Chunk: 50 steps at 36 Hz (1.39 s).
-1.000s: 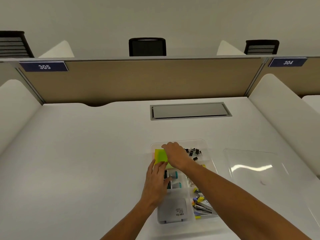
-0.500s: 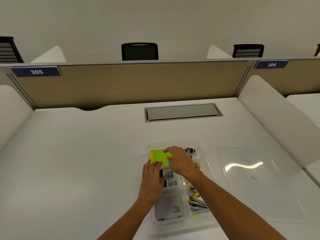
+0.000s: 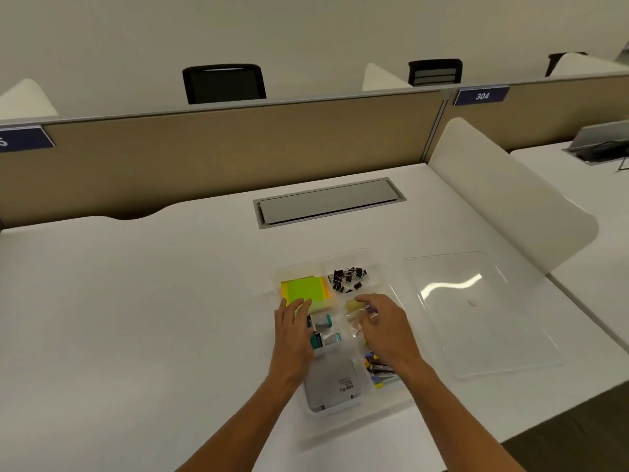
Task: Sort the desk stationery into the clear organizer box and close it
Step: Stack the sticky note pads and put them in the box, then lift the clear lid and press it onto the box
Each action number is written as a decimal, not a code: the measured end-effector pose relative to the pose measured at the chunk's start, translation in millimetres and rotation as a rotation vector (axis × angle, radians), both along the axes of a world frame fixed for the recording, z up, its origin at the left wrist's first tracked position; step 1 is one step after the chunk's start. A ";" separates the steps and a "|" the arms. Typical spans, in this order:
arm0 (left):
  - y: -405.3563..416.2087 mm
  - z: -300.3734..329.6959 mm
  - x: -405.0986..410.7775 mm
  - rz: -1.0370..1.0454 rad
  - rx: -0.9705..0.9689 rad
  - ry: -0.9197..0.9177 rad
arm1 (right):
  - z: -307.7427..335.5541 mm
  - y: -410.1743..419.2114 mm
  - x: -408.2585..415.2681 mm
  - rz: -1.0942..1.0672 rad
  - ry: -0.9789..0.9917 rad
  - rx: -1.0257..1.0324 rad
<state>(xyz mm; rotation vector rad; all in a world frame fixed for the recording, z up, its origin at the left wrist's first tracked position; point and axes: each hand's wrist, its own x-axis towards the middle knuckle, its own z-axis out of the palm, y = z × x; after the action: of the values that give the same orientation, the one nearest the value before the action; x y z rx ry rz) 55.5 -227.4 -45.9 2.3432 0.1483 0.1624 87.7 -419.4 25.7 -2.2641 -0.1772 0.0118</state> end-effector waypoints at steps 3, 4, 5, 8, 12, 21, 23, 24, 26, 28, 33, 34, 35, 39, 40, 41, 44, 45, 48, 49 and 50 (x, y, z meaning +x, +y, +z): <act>2.5 2.8 0.5 -0.024 -0.015 -0.003 | -3.0 -10.2 -12.5 -0.091 0.005 0.009; 2.5 4.7 0.5 -0.024 -0.024 0.006 | -4.1 -13.4 -16.9 -0.120 0.007 0.007; 2.4 6.8 0.3 -0.025 -0.028 0.016 | -5.1 -16.9 -21.1 -0.151 0.006 0.006; 2.5 12.5 -1.5 -0.039 0.010 0.032 | -8.4 -28.7 -33.4 -0.239 -0.004 0.012; 2.4 26.6 -4.5 -0.052 0.042 -0.014 | -12.2 -46.3 -45.5 -0.326 0.019 0.047; -38.2 64.1 -23.2 0.018 -0.235 -0.122 | -19.0 -85.8 -58.8 -0.381 0.041 0.137; -53.1 69.1 -25.9 0.019 -0.283 -0.134 | -22.8 -93.0 -60.9 -0.357 0.052 0.142; -61.5 71.4 -26.7 0.028 -0.317 -0.146 | -24.8 -96.9 -61.5 -0.338 0.060 0.140; -80.7 74.2 -27.7 0.046 -0.386 -0.160 | -28.3 -106.6 -62.1 -0.294 0.082 0.133; -100.8 77.4 -29.8 0.027 -0.414 -0.157 | -31.3 -118.0 -63.5 -0.258 0.095 0.136; -149.1 80.1 -31.6 -0.070 -0.437 -0.096 | -37.2 -162.0 -59.2 -0.234 0.108 0.164; -158.2 78.6 -30.4 -0.065 -0.415 -0.085 | -37.9 -173.7 -56.7 -0.238 0.110 0.168; -167.1 77.3 -29.3 -0.055 -0.400 -0.075 | -38.3 -185.8 -54.6 -0.240 0.112 0.168; -205.1 76.9 -27.4 -0.059 -0.369 -0.073 | -36.6 -234.4 -47.8 -0.238 0.118 0.177; -214.8 75.9 -27.0 -0.074 -0.349 -0.081 | -35.8 -245.3 -45.9 -0.238 0.121 0.179; -224.8 74.4 -26.5 -0.089 -0.330 -0.082 | -35.1 -255.9 -43.9 -0.242 0.125 0.182; -256.3 69.4 -24.6 -0.137 -0.246 -0.086 | -33.9 -285.6 -38.1 -0.266 0.137 0.201; -266.2 68.1 -23.8 -0.155 -0.220 -0.085 | -33.6 -293.6 -36.0 -0.274 0.140 0.205; -291.9 64.3 -21.5 -0.179 -0.153 -0.039 | -33.6 -311.0 -30.2 -0.288 0.158 0.205; -298.8 62.3 -20.7 -0.180 -0.136 -0.009 | -33.6 -315.3 -28.7 -0.294 0.162 0.202; -305.3 59.8 -19.5 -0.181 -0.119 0.021 | -33.6 -318.9 -26.9 -0.299 0.163 0.199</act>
<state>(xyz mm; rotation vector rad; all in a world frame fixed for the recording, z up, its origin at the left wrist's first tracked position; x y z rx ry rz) 36.1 -532.7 13.9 2.2261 -0.0433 0.0384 60.9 -738.4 -7.9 -2.0591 0.2373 0.0197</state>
